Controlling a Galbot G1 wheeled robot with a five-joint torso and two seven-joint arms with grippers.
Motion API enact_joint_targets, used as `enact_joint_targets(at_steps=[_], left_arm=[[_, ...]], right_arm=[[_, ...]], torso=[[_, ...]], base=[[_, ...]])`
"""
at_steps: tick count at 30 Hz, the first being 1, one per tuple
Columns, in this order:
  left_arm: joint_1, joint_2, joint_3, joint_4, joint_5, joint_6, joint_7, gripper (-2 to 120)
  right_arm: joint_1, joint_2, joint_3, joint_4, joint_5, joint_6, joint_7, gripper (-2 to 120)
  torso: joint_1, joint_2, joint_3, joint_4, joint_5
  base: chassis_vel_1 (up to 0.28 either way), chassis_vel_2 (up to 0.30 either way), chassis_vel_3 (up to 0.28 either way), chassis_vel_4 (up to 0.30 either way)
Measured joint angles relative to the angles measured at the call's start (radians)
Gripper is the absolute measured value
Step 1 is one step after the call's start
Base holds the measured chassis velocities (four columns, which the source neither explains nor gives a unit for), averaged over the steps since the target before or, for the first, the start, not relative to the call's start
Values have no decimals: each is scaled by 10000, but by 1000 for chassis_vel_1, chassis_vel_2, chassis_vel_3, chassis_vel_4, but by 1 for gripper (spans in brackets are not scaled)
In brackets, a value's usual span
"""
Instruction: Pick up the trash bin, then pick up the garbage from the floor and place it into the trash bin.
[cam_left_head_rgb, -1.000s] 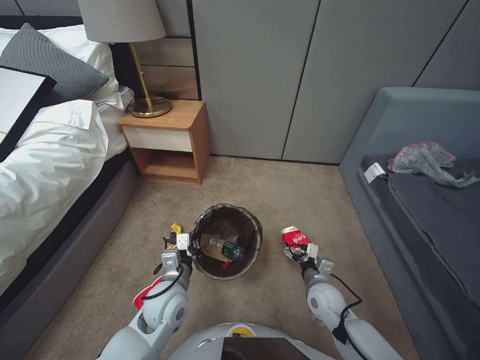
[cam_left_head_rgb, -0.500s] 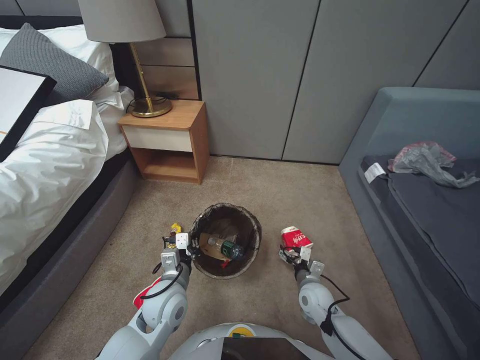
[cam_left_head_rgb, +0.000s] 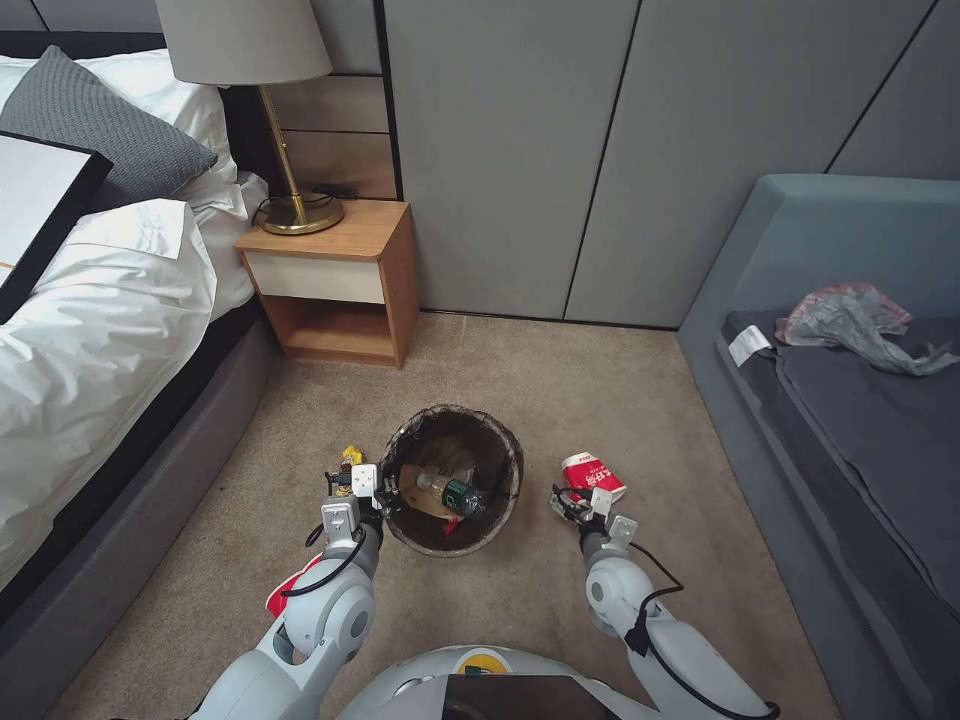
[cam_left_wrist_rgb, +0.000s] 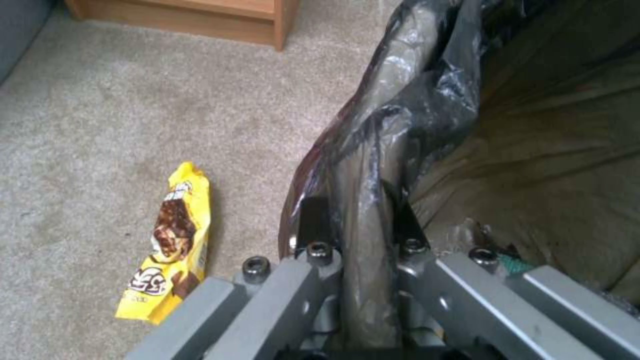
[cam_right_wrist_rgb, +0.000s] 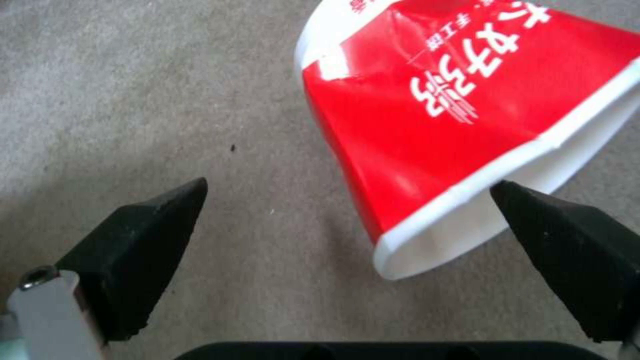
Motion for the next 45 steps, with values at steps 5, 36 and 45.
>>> enact_joint_targets(at_steps=[5,36,45], left_arm=[[-10,8,5,3,-12,-3,0,0],[17,65,-26,-77,-53,-24,-17,0],[60,72,-50,-119,-49,-32,-20,0]], right_arm=[[188,171,-60,-253,-81,39,-41,100],[583,488,-208,-1092,-760,349,-210,42],[644,553,-242,-1156,-847,352,-188,8]], torso=[[0,0,0,-1,0],[0,0,0,-1,0],[0,0,0,0,0]], base=[[0,0,0,0],[0,0,0,0],[0,0,0,0]])
